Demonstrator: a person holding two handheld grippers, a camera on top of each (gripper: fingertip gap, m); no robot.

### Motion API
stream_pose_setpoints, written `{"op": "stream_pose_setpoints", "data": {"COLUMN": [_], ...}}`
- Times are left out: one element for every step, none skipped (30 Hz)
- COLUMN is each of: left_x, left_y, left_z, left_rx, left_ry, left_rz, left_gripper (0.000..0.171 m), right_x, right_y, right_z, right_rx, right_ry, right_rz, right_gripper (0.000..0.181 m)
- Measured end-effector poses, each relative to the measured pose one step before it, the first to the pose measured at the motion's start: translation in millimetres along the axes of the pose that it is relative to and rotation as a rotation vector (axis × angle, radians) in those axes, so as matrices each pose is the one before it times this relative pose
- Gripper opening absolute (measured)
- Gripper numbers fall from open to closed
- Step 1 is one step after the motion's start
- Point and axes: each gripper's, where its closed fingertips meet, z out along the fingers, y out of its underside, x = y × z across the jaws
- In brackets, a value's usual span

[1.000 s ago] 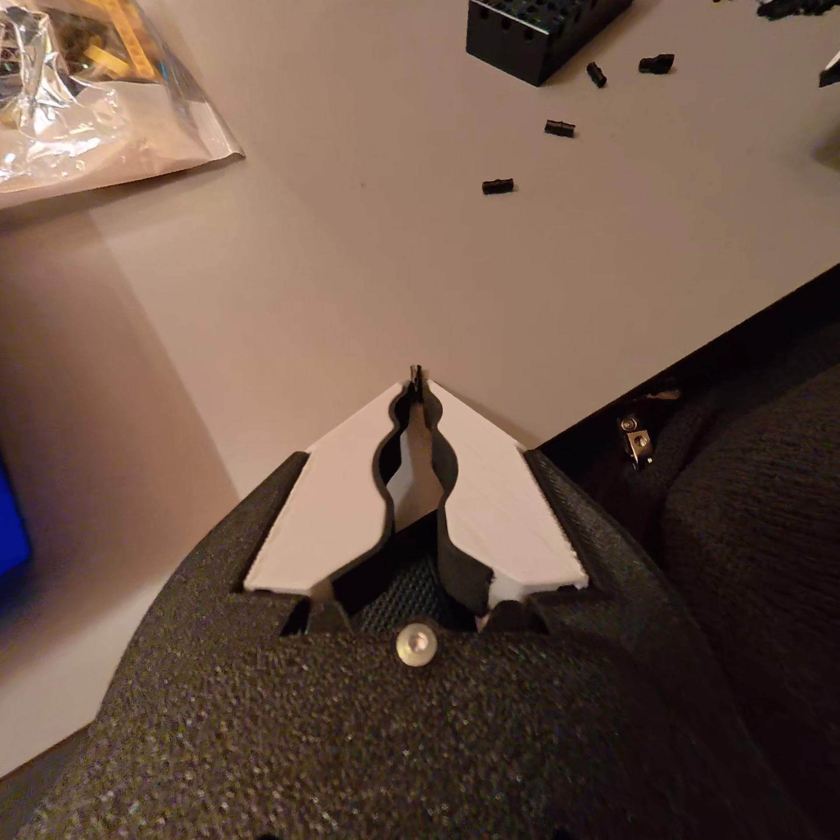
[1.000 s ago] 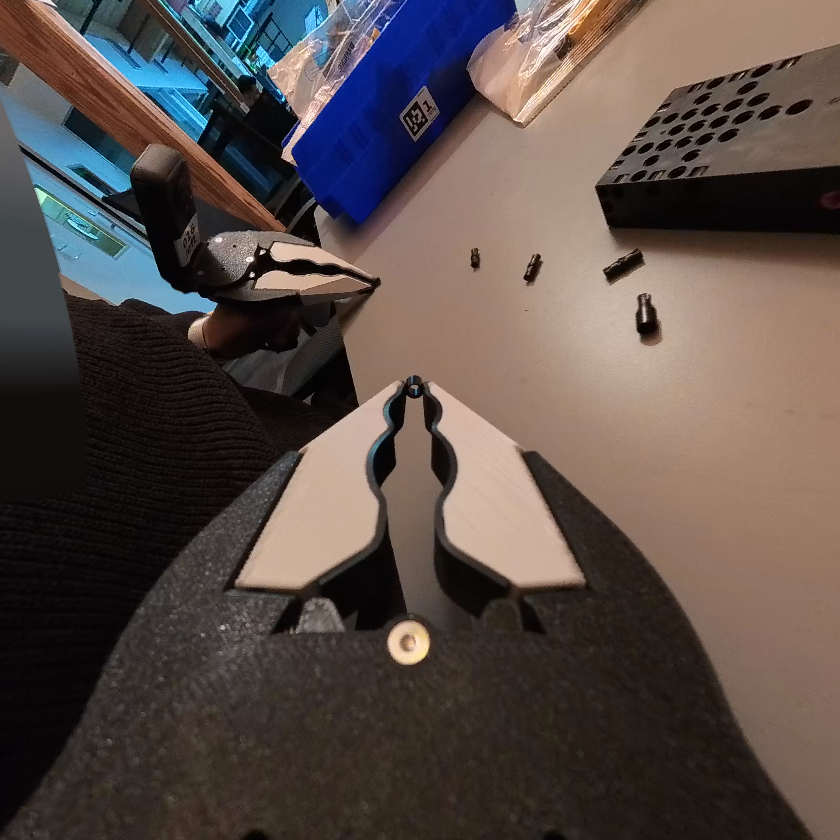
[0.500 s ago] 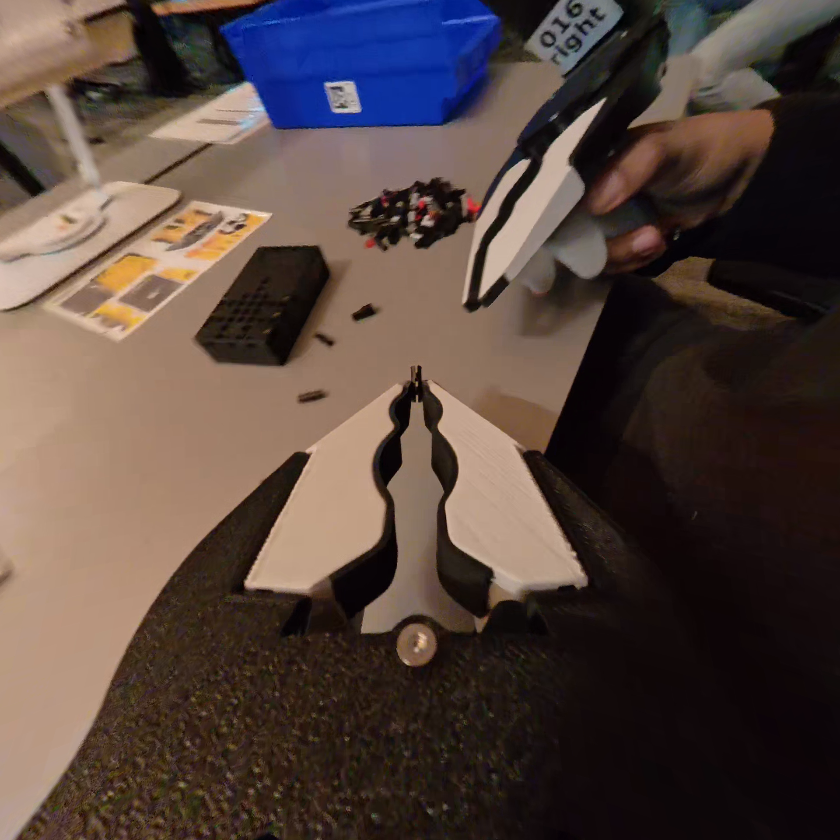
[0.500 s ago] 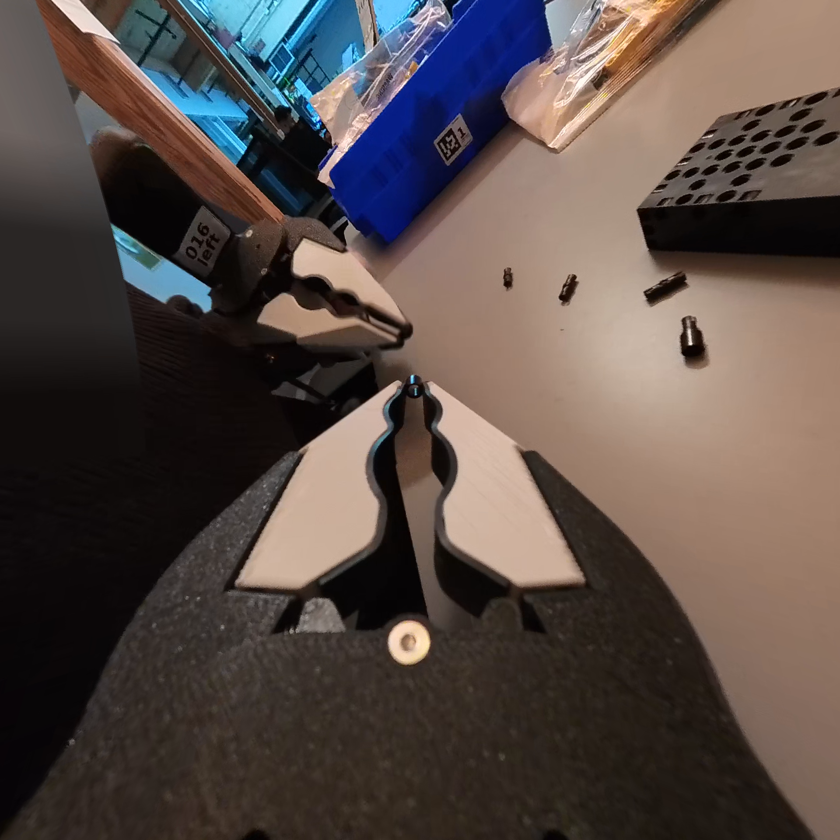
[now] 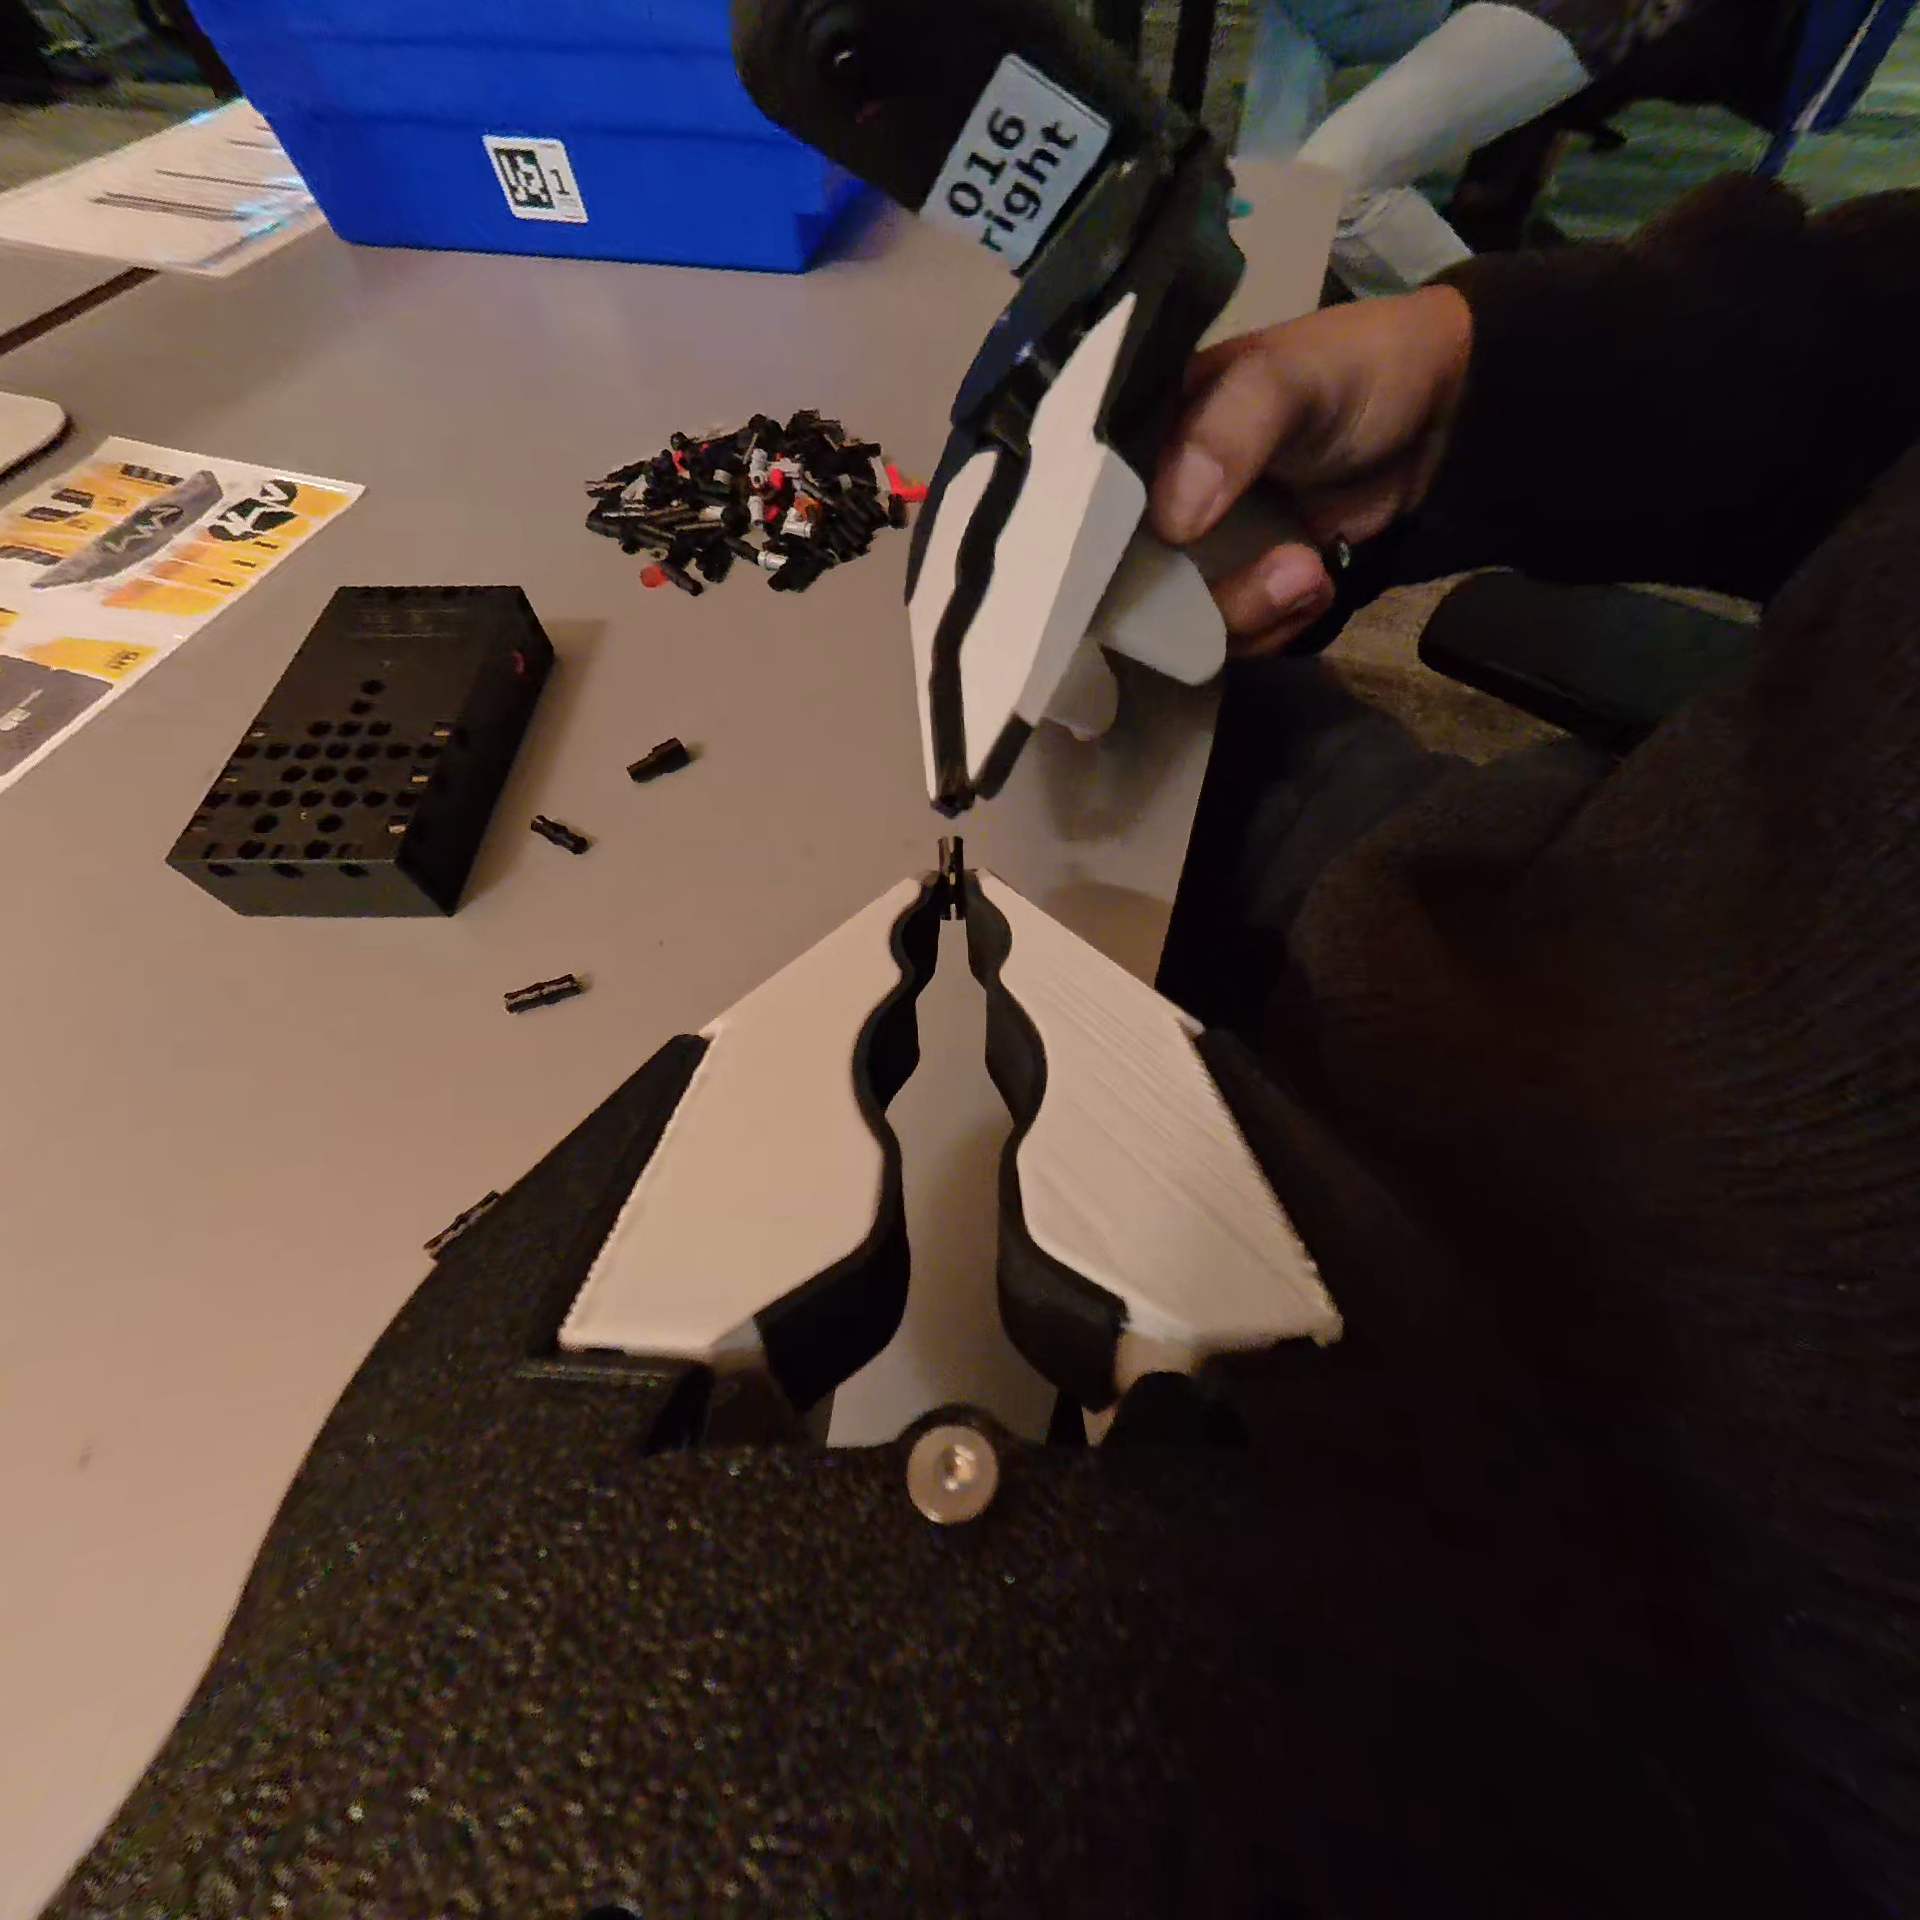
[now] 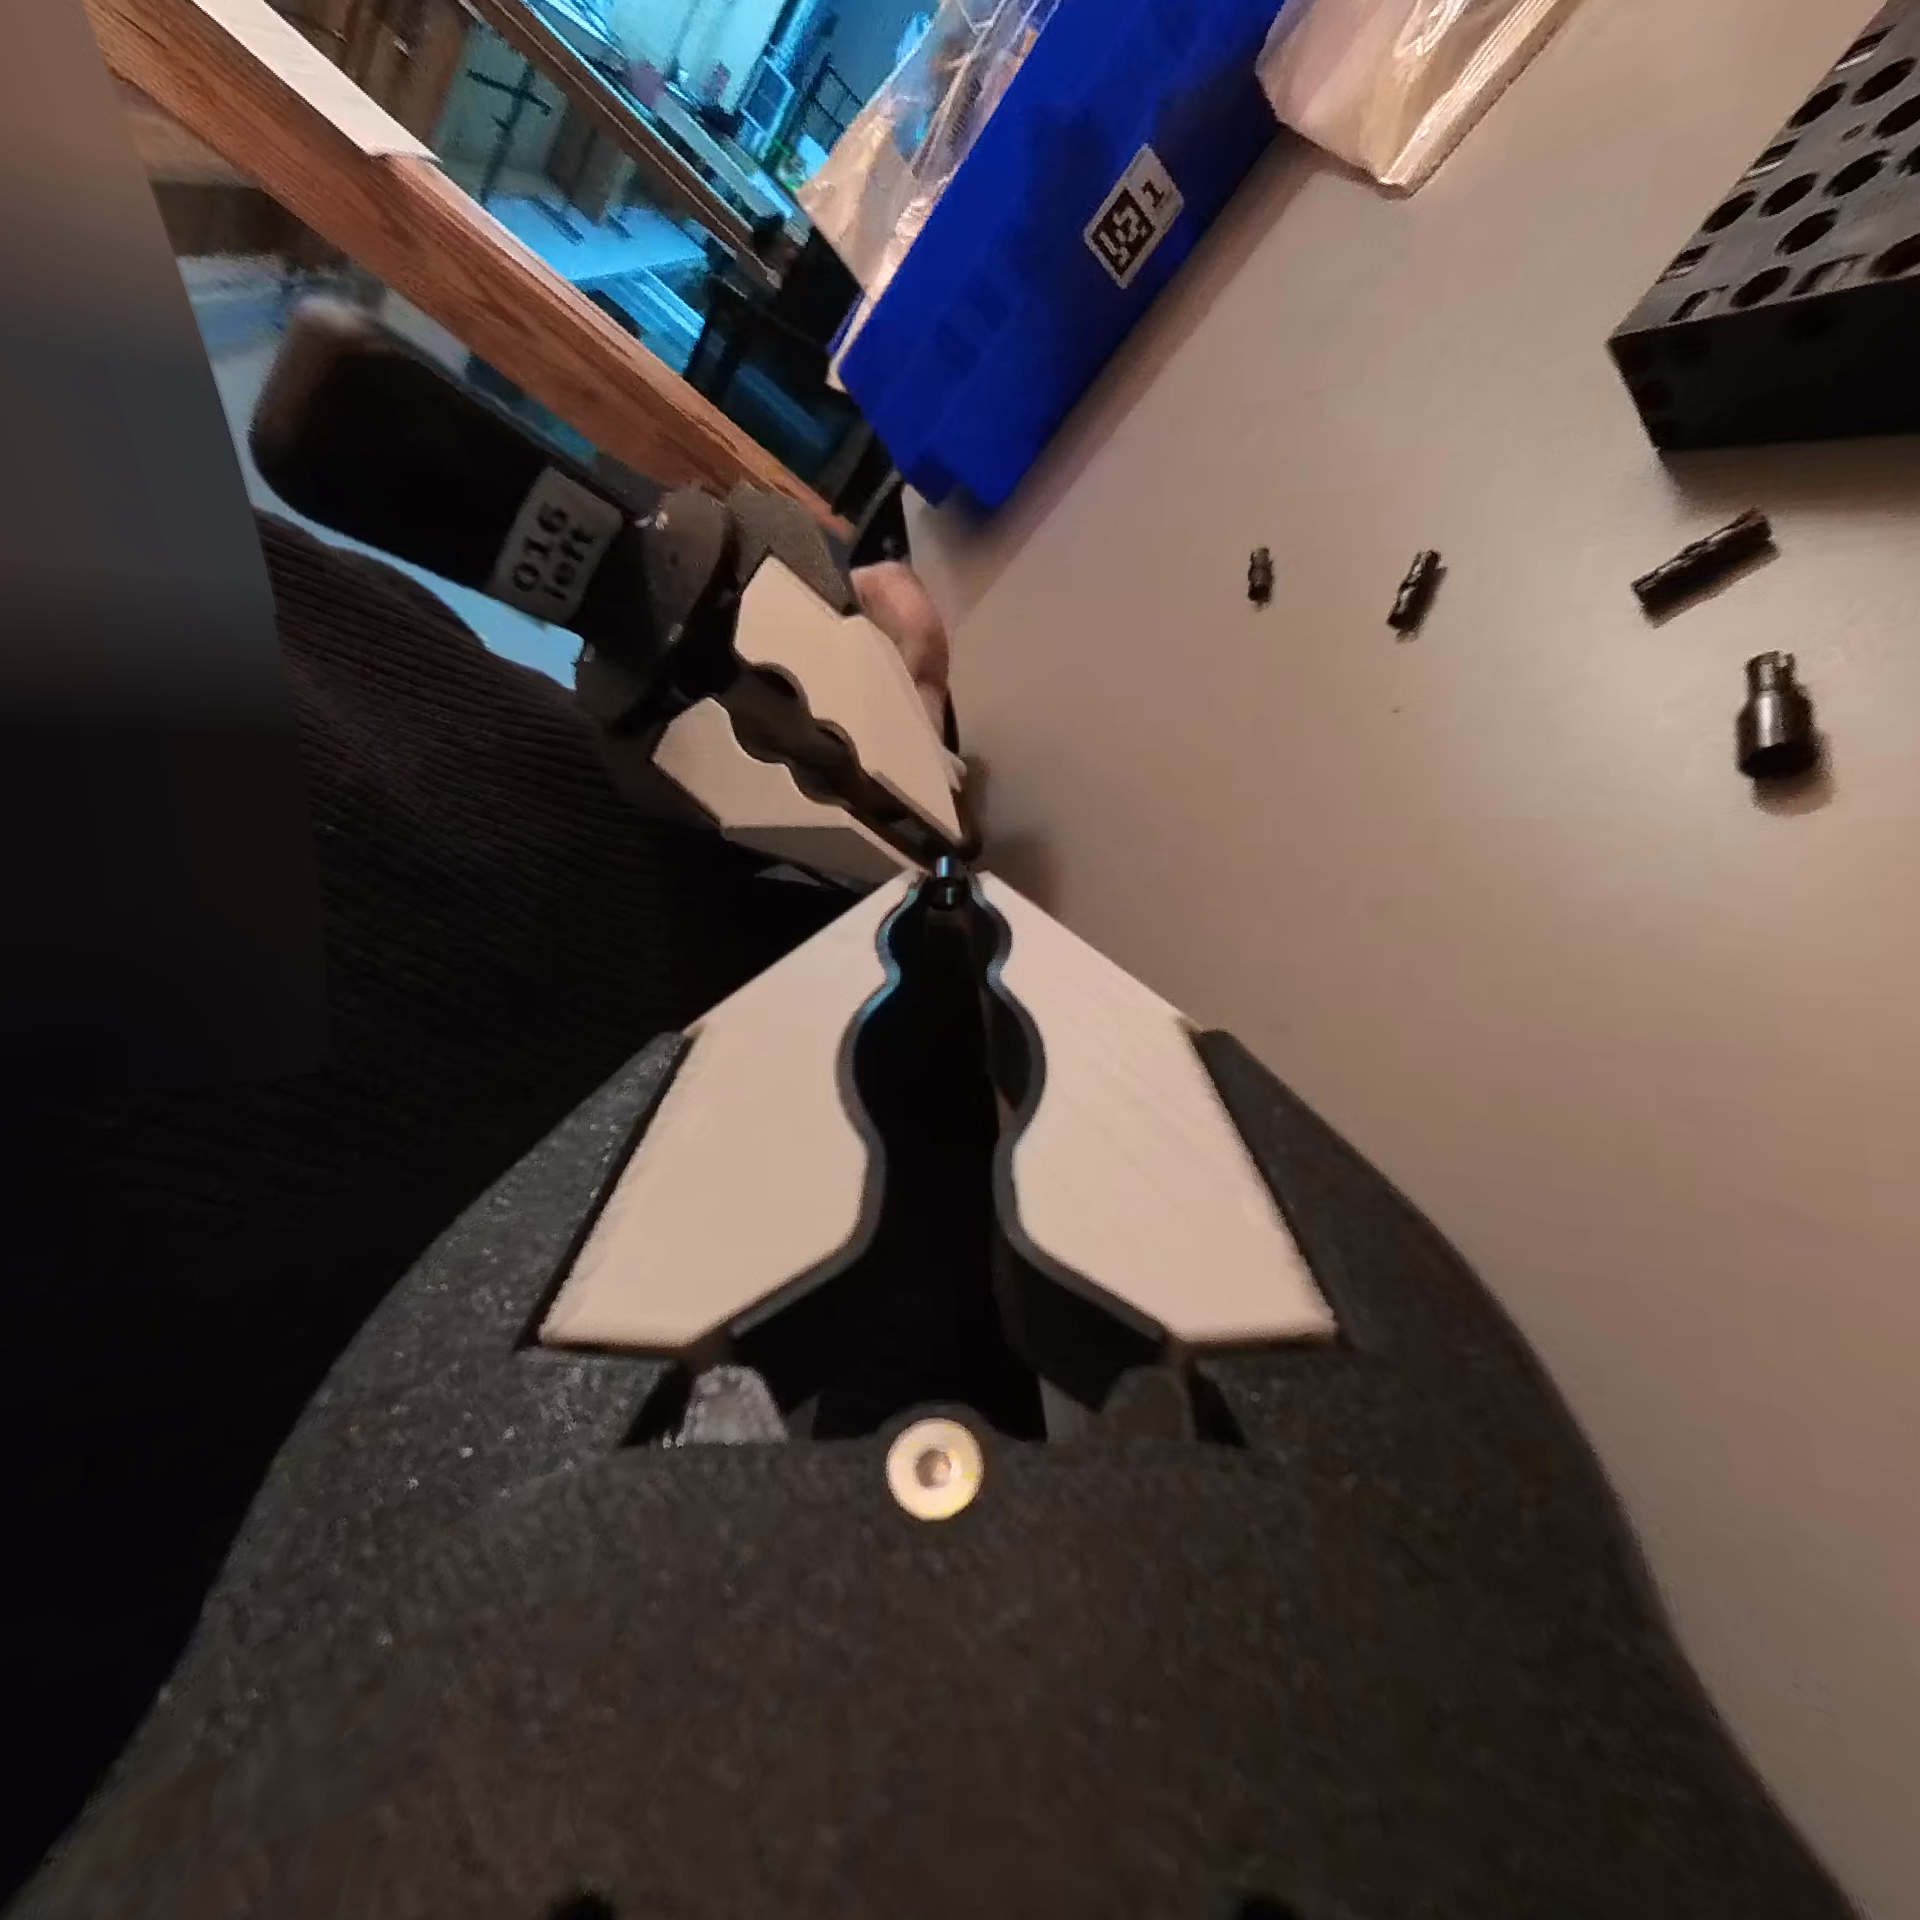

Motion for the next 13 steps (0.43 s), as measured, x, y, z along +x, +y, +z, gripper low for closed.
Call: {"op": "stream_pose_setpoints", "data": {"left_x": [0.97,1.12,0.91,0.15,0.60,0.43,0.13,0.23,-0.01,-0.08,0.85,0.17,0.78], "left_y": [-0.46,-1.02,-0.70,-0.88,-0.86,-0.02,-0.13,-1.50,-1.64,-0.60,0.31,-0.43,-0.90], "left_z": [0.11,-0.09,0.31,0.15,0.46,0.80,0.64,-0.17,-0.32,-0.06,0.34,-0.15,-0.32], "left_rx": [0.00258,0.00572,0.00308,0.00451,0.00293,-0.00227,-0.00161,0.00854,0.00940,0.00370,-0.00330,0.00258,0.00567], "left_ry": [0.0025,0.0047,0.0067,0.0023,0.0073,0.0071,0.0040,0.0038,0.0013,0.0013,0.0070,0.0001,0.0019], "left_rz": [0.0053,0.0023,0.0000,-0.0034,-0.0047,-0.0049,-0.0039,-0.0033,-0.0031,-0.0031,-0.0006,0.0011,0.0038], "left_gripper": [0.003,0.003,0.003,0.003,0.003,0.003,0.003,0.003,0.003,0.003,0.003,0.003,0.003], "right_x": [-0.61,-0.87,-0.93,-0.04,0.20,-1.02,-0.33,1.18,1.34,0.14,-0.17,-0.51,-0.84], "right_y": [-1.26,-0.30,0.49,1.27,1.45,0.91,-0.15,-0.94,-0.78,0.10,0.56,0.39,0.41], "right_z": [-1.09,-0.37,0.17,0.69,0.93,0.88,0.11,-0.59,-0.49,-0.05,0.12,-0.05,-0.28], "right_rx": [0.0013,-0.0034,-0.0070,-0.0118,-0.0125,-0.0086,-0.0012,0.0038,0.0029,-0.0016,-0.0042,-0.0023,-0.0028], "right_ry": [-0.0184,-0.0171,-0.0138,-0.0056,-0.0030,-0.0083,-0.0061,0.0019,0.0032,-0.0014,-0.0011,-0.0035,-0.0072], "right_rz": [0.0223,0.0184,0.0126,0.0094,0.0057,0.0024,0.0059,0.0107,0.0086,0.0031,-0.0005,0.0011,0.0044], "right_gripper": [0.007,0.007,0.007,0.007,0.007,0.007,0.007,0.007,0.007,0.007,0.007,0.007,0.007]}}
